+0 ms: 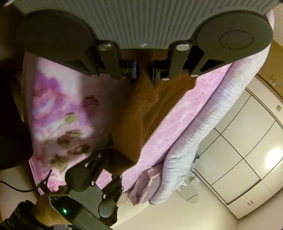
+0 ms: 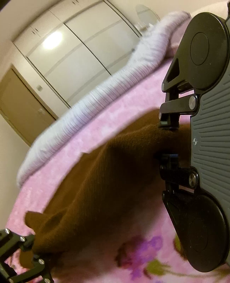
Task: Fold clothes
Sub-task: 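Lift the cardigan with both grippers and shake it out above the bed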
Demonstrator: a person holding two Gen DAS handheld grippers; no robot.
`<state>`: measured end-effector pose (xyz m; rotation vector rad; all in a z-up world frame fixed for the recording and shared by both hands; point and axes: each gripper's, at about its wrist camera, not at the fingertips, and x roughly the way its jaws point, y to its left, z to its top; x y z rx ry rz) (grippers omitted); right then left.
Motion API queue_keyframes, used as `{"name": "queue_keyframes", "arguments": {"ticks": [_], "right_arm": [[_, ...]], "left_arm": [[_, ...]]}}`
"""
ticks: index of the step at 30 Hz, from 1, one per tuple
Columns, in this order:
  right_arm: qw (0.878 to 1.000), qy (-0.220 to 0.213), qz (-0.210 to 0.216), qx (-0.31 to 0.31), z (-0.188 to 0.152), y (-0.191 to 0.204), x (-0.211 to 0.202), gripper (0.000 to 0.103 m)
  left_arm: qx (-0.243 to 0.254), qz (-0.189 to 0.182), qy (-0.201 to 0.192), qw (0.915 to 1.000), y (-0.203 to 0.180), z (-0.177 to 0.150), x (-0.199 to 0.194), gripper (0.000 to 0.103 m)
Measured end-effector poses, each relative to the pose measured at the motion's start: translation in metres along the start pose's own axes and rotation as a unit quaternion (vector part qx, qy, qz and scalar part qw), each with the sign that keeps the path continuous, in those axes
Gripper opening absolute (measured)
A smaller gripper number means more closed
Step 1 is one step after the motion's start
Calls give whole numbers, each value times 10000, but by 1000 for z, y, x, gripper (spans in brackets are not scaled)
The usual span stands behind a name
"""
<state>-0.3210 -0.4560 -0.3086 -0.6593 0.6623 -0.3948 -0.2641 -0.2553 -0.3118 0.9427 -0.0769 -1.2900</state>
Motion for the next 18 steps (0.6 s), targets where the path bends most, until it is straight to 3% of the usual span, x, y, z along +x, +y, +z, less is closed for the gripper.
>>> {"name": "queue_keyframes", "arguments": {"ticks": [3, 5, 9, 12, 14, 18], "right_arm": [[9999, -56, -136, -57, -1, -1, -27, 22], [9995, 168, -183, -182, -5, 9, -42, 23], [9971, 559, -277, -436, -14, 33, -72, 44], [9981, 427, -130, -430, -6, 54, -85, 53], [9985, 339, -32, -427, 0, 67, -94, 53], [9989, 162, 165, -419, 10, 95, -111, 53]], "left_arm": [[-109, 87, 165, 9998, -18, 13, -21, 12], [-279, 25, 322, 9991, -35, 17, -26, 14], [-354, -18, 505, 9981, -61, 17, -46, 18], [-659, 61, 529, 9964, -56, 5, -72, 28], [-715, 255, 683, 9948, -45, -11, -81, 39], [-518, 794, 1114, 9892, -14, -47, -83, 43]]}}
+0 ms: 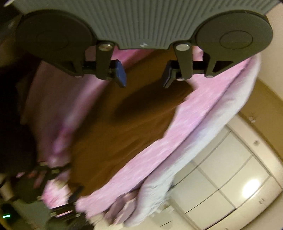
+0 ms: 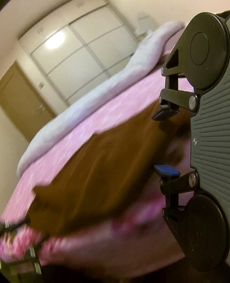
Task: Fold clothes
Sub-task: 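Lift the cardigan with both grippers and shake it out above the bed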
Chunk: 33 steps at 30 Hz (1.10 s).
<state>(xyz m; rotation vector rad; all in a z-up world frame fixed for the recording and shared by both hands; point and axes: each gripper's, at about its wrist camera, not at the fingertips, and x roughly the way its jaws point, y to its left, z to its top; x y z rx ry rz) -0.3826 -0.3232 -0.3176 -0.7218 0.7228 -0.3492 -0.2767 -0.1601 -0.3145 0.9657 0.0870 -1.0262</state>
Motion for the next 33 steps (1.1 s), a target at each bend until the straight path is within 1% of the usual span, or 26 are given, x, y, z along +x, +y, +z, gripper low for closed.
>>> {"name": "queue_keyframes", "arguments": {"ticks": [2, 3, 4, 5, 6, 7, 9, 10, 11, 12, 13, 14, 15, 16, 18, 19, 22, 23, 25, 27, 29, 30, 31, 32, 33], "right_arm": [[9994, -134, 116, -293, 12, 18, 2, 53], [9985, -207, 176, -479, 19, 27, 4, 53], [9975, -256, 217, -629, 24, 35, 8, 53], [9964, -289, 244, -753, 29, 42, 12, 54], [9956, -265, 293, -854, 33, 45, 21, 54], [9947, -200, 358, -938, 37, 45, 33, 54], [9939, -163, 368, -1022, 41, 47, 39, 54], [9937, -169, 370, -1046, 41, 47, 40, 54], [9934, -183, 383, -1064, 40, 48, 40, 54], [9931, -197, 396, -1083, 39, 48, 40, 54], [9938, -223, 422, -1005, 39, 44, 38, 53], [9949, -258, 456, -857, 40, 36, 34, 47], [9959, -293, 490, -709, 41, 29, 30, 27], [9965, -327, 524, -560, 42, 22, 26, 14], [9971, -396, 592, -262, 43, 7, 18, 10], [9975, -447, 549, -55, 44, -6, 12, 9], [9966, -571, 124, 585, 42, -57, 3, 9], [9959, -578, 43, 693, 41, -66, 2, 9], [9956, -567, -26, 750, 36, -69, 0, 9], [9951, -555, -95, 808, 31, -72, -3, 10], [9946, -543, -163, 865, 26, -75, -5, 18], [9943, -538, -197, 894, 24, -77, -7, 25], [9940, -532, -232, 923, 21, -78, -8, 38], [9937, -526, -266, 952, 19, -80, -9, 47], [9934, -520, -300, 980, 16, -81, -10, 62]], "left_arm": [[151, 260, 249, 9992, 16, -15, 10, 60], [201, 311, 398, 9985, 24, -21, 18, 60], [134, 302, 487, 9983, 33, -27, 25, 62], [24, 234, 547, 9982, 40, -31, 30, 67], [-168, 58, 642, 9978, 48, -36, 38, 67], [-261, -53, 658, 9975, 51, -39, 43, 67], [-427, -262, 675, 9965, 56, -44, 51, 67], [-497, -340, 648, 9961, 58, -47, 54, 65], [-569, -436, 617, 9955, 57, -48, 53, 58], [-641, -533, 585, 9948, 56, -49, 52, 39], [-714, -630, 554, 9939, 56, -50, 50, 25], [-786, -727, 523, 9929, 55, -51, 49, 17], [-752, -699, 435, 9938, 52, -48, 44, 15], [-751, -689, 335, 9942, 50, -43, 39, 14], [-924, -791, 95, 9925, 50, -30, 23, 13], [-1021, -874, -55, 9909, 50, -22, 15, 13], [-1194, -1180, -621, 9839, 48, 14, -12, 13], [-1216, -1270, -781, 9813, 46, 24, -19, 13], [-1286, -1455, -1074, 9751, 44, 48, -24, 13], [-1361, -1580, -1243, 9701, 44, 68, -19, 13], [-1444, -1640, -1348, 9665, 45, 86, -9, 13], [-1515, -1663, -1380, 9645, 49, 94, -2, 13], [-1589, -1685, -1410, 9625, 54, 101, 6, 13], [-1665, -1717, -1422, 9605, 62, 108, 14, 13], [-1742, -1750, -1433, 9584, 71, 115, 22, 13]]}}
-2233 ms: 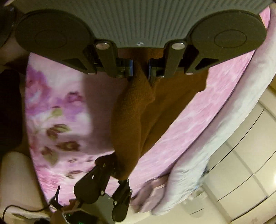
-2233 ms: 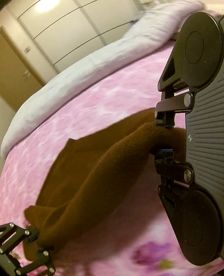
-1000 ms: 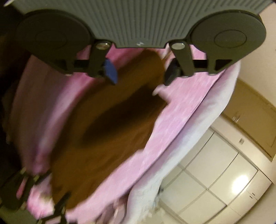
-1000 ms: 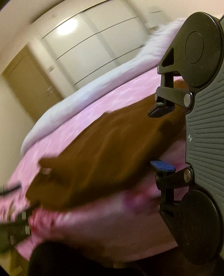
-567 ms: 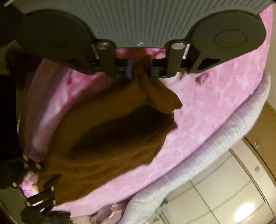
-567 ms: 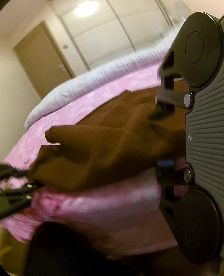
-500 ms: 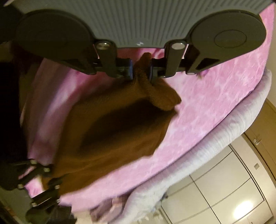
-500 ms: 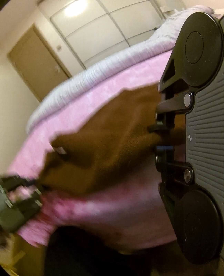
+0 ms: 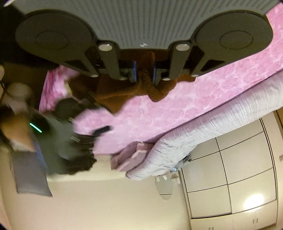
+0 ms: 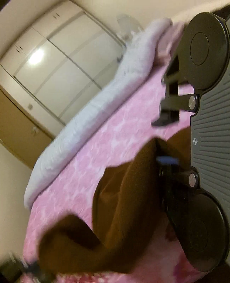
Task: Fold clothes
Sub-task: 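Lift the cardigan with both grippers and shake it out above the bed, then swing the held cardigan up and lay it down onto the bedspread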
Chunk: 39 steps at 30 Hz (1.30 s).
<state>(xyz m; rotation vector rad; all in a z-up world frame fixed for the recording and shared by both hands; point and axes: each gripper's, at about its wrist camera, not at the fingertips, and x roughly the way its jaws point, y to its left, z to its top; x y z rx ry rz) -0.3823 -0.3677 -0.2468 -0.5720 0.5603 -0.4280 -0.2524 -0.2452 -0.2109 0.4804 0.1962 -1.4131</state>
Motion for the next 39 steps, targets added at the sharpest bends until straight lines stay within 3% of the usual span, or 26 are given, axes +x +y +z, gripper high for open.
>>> {"name": "queue_keyframes", "arguments": {"ticks": [1, 3, 8, 11, 12, 13, 15, 16, 19, 21, 23, 27, 30, 32, 33, 34, 35, 37, 39], "right_arm": [[10000, 3, -36, 27, -2, -2, -1, 74], [9999, 9, -109, 81, -6, -6, -4, 84], [9996, -186, 56, -216, -1, 14, 14, 87], [9992, -380, 147, 35, 7, 1, 48, 86], [9989, -384, 184, 189, 7, -7, 55, 76], [9985, -339, 223, 373, 6, -17, 59, 48], [9965, -248, 300, 739, 4, -36, 67, 24], [9950, -203, 338, 922, 3, -46, 71, 16], [9863, -54, 284, 1625, -17, -78, 69, 6], [9780, 42, 249, 2069, -33, -99, 66, 5], [9680, 102, 308, 2488, -47, -114, 63, 4], [9430, 157, 389, 3302, -67, -147, 54, 4], [9246, 132, 413, 3784, -71, -176, 47, 3], [9154, 107, 443, 3999, -69, -188, 48, 3], [9106, 95, 458, 4106, -69, -194, 49, 3], [9069, 95, 478, 4186, -68, -197, 52, 3], [9039, 105, 502, 4246, -66, -198, 56, 3], [8994, 113, 517, 4338, -63, -199, 57, 3], [8974, 19, 512, 4383, -57, -205, 47, 3]], "left_arm": [[-22, -63, -12, 10000, 6, 8, 6, 13], [-38, -219, -41, 9997, 18, 22, 17, 12], [214, -627, -162, 9977, 28, 53, 48, 13], [169, -665, -164, 9975, 28, 56, 52, 15], [139, -663, -156, 9976, 28, 56, 51, 18], [21, -580, -167, 9982, 32, 52, 47, 25], [-231, -400, -191, 9988, 42, 44, 38, 43], [-327, -280, -202, 9989, 47, 35, 31, 53], [-416, 55, 47, 9991, 61, 3, 28, 63], [-489, 219, 305, 9981, 71, -17, 35, 63], [-551, 126, 537, 9970, 73, -31, 52, 63], [267, -265, 712, 9967, 51, -49, 83, 63], [734, -155, 729, 9945, 43, -55, 105, 64], [1039, -74, 738, 9918, 38, -59, 120, 60], [1191, -33, 742, 9901, 35, -61, 127, 52], [1342, 7, 746, 9881, 32, -63, 135, 27], [1104, -86, 793, 9907, 39, -59, 142, 5], [602, -113, 716, 9956, 55, -45, 142, 5], [387, 57, 434, 9983, 68, -23, 116, 5]]}}
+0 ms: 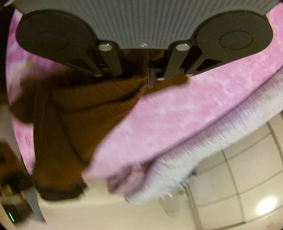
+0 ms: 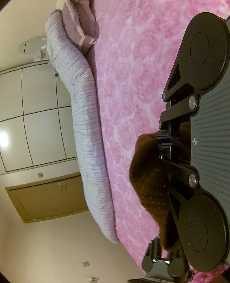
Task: Fold clothes
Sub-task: 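Swing the held cardigan up and lay it down onto the bedspread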
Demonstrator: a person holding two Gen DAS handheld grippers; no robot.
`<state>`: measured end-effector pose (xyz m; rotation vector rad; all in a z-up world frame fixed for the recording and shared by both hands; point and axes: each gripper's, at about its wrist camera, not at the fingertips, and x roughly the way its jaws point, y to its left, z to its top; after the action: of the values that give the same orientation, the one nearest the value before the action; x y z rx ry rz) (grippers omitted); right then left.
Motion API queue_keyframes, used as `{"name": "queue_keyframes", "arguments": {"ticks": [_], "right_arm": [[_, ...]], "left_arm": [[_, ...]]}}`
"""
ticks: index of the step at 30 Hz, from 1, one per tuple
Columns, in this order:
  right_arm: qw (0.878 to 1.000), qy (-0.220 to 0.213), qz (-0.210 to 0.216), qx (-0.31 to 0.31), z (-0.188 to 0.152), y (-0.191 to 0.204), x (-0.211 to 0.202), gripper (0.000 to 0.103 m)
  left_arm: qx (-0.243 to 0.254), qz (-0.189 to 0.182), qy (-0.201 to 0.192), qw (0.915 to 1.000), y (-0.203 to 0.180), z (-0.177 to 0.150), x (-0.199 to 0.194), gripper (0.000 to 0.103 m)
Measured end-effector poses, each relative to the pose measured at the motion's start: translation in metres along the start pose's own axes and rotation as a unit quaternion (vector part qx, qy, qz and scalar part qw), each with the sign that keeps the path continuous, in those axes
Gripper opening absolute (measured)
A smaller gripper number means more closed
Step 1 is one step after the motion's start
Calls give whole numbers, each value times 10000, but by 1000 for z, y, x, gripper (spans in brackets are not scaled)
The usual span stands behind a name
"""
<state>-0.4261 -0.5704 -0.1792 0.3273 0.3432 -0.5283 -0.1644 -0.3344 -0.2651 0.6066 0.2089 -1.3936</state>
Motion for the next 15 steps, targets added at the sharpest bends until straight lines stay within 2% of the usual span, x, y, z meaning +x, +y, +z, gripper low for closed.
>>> {"name": "queue_keyframes", "arguments": {"ticks": [2, 5, 9, 15], "right_arm": [[9998, -159, 117, -25, 12, 6, -19, 3], [9977, -517, 384, -196, 38, 21, -64, 3], [9908, -1125, 678, -330, 67, 41, -135, 2], [9739, -1904, 1209, -268, 119, 63, -226, 2]], "left_arm": [[-219, 176, -278, 9992, 14, 19, -28, 5], [-419, 525, -737, 9950, 32, 54, -98, 5], [-249, 946, -1256, 9873, 35, 95, -194, 5], [58, 1317, -1681, 9769, 32, 149, -280, 5]]}}
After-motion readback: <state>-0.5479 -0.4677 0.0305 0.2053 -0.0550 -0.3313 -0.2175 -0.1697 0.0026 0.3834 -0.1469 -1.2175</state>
